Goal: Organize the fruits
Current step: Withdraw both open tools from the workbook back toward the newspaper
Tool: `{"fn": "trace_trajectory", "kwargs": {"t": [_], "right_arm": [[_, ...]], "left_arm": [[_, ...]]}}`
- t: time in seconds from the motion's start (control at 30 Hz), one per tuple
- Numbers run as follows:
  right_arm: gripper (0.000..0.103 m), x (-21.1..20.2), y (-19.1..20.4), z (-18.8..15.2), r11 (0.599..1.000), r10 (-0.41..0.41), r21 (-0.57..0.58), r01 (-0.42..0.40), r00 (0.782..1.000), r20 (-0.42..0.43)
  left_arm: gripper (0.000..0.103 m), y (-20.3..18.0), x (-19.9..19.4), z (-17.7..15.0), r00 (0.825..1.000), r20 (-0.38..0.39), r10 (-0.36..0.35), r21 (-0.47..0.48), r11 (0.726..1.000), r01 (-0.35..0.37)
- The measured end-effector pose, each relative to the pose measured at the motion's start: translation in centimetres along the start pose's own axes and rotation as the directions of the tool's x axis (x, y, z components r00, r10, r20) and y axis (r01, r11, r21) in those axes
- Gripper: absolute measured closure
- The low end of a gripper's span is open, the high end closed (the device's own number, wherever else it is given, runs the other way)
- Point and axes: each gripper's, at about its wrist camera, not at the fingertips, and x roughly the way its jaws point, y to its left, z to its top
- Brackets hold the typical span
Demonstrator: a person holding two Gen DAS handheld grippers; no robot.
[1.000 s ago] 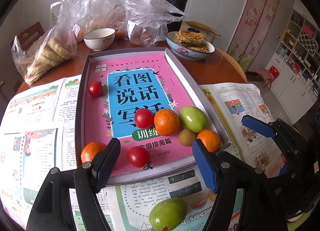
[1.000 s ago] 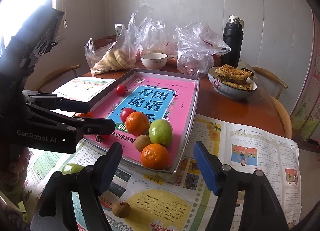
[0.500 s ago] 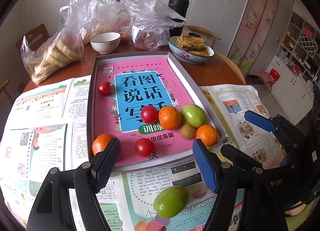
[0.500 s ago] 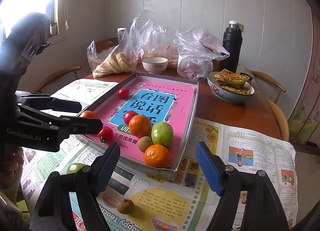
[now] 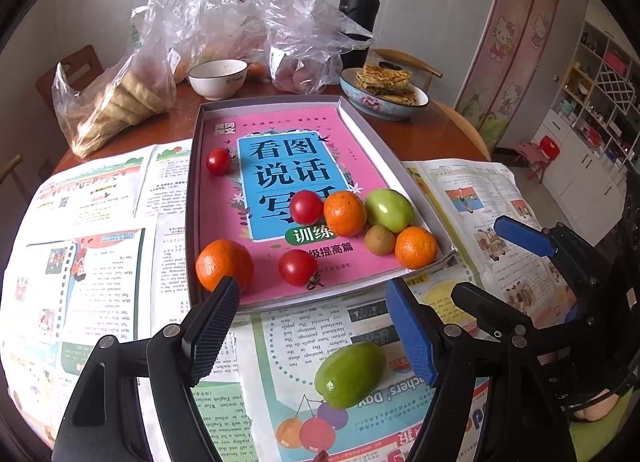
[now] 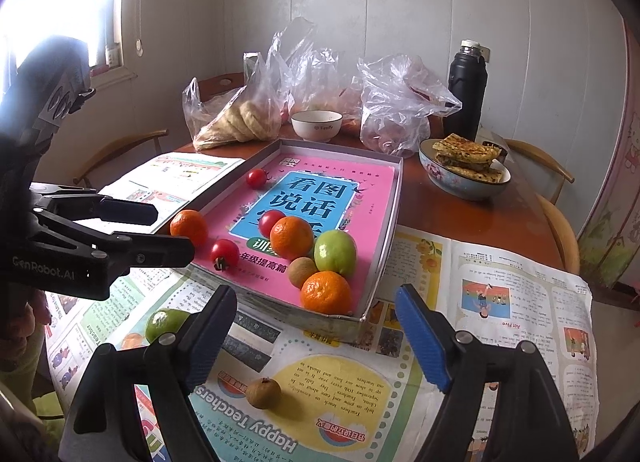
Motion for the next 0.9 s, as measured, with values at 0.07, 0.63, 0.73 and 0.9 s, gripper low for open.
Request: {"fn": "trace_trajectory", "kwargs": {"t": [0.07, 0.63, 0.73, 0.9], "right_arm": [[0.022, -0.1, 0.1, 0.0, 1.000, -0.001, -0.003, 0.001, 1.000, 0.001], [0.022, -1.0, 0.6, -0.4, 1.000, 0.003, -0.012, -0.003, 1.000, 0.003], [0.022, -1.1, 0.7, -0.6, 1.000, 0.005, -0.017, -0.005, 1.000, -0.001], [0.022, -0.9, 1.0, -1.3, 1.000, 0.009, -0.022, -0.010, 1.000, -0.022]], "left_arm": [[0.026, 0.1, -0.2, -0.2, 1.000, 0.002, 0.002, 0.000, 1.000, -0.002], [0.026, 0.0, -1.0, -2.0, 1.000, -0.019, -0.011, 0.032, 0.999, 0.011], [0.026, -0.1, -1.1, -2.3, 1.000, -0.021, -0.011, 0.042, 0.999, 0.012], [0.026, -0.4, -1.2, -2.8, 0.999, -0.030, -0.011, 0.061, 0.998, 0.012]]}}
